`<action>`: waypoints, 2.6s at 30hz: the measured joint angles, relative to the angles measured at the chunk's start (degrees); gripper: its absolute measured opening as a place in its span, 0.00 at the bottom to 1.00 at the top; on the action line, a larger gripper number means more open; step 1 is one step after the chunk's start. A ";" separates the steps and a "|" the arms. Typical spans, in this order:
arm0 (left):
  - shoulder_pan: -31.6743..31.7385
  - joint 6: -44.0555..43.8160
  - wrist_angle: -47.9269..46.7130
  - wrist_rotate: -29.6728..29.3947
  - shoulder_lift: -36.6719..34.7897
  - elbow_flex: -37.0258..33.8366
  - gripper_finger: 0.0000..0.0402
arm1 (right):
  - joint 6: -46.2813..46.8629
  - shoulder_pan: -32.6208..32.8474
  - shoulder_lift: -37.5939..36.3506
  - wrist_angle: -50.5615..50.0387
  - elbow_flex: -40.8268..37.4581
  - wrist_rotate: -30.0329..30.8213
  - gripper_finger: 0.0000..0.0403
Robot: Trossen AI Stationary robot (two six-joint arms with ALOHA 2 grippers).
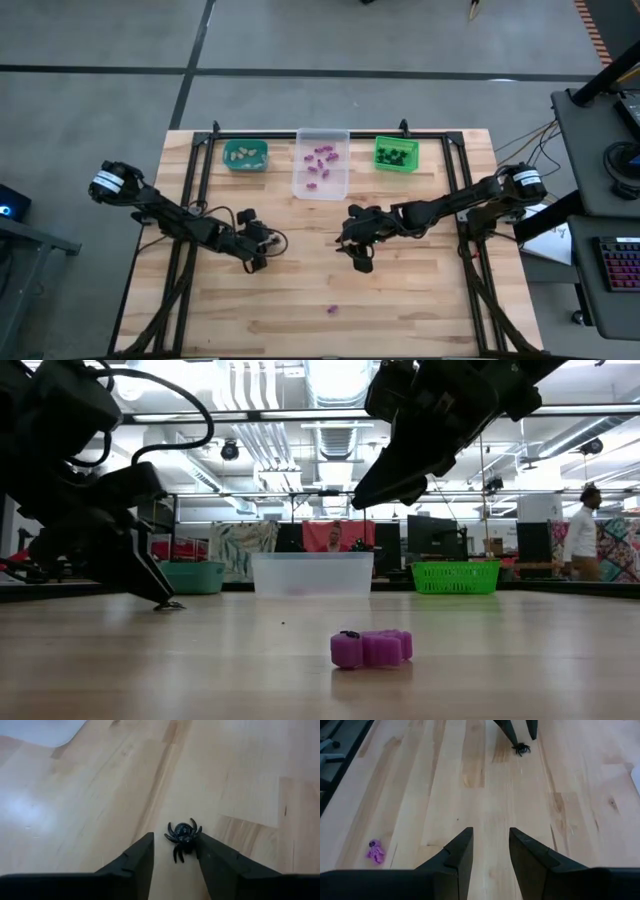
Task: Sort Halloween decoration
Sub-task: Put the black spider toy into the green bin
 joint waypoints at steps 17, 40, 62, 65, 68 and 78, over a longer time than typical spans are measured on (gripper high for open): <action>-0.02 -2.37 8.72 0.59 6.42 0.27 0.37 | 0.55 0.00 0.38 -0.05 0.00 -0.02 0.29; -0.15 -2.76 14.88 -0.25 14.10 2.30 0.48 | -0.05 -0.02 0.38 0.04 0.00 0.04 0.29; -0.28 -1.58 14.24 1.34 6.53 1.77 0.11 | -0.06 0.00 0.38 0.00 0.00 -0.14 0.29; -0.28 -0.10 15.13 0.67 1.96 1.83 0.11 | -0.11 0.00 0.38 -0.01 0.00 -0.14 0.29; -0.28 1.21 16.26 -0.90 -2.40 1.84 0.10 | -0.15 -0.02 0.38 0.09 0.00 -0.13 0.29; -0.17 6.99 16.38 -1.29 -10.39 1.90 0.09 | -6.69 0.09 4.90 12.43 0.00 -0.02 0.29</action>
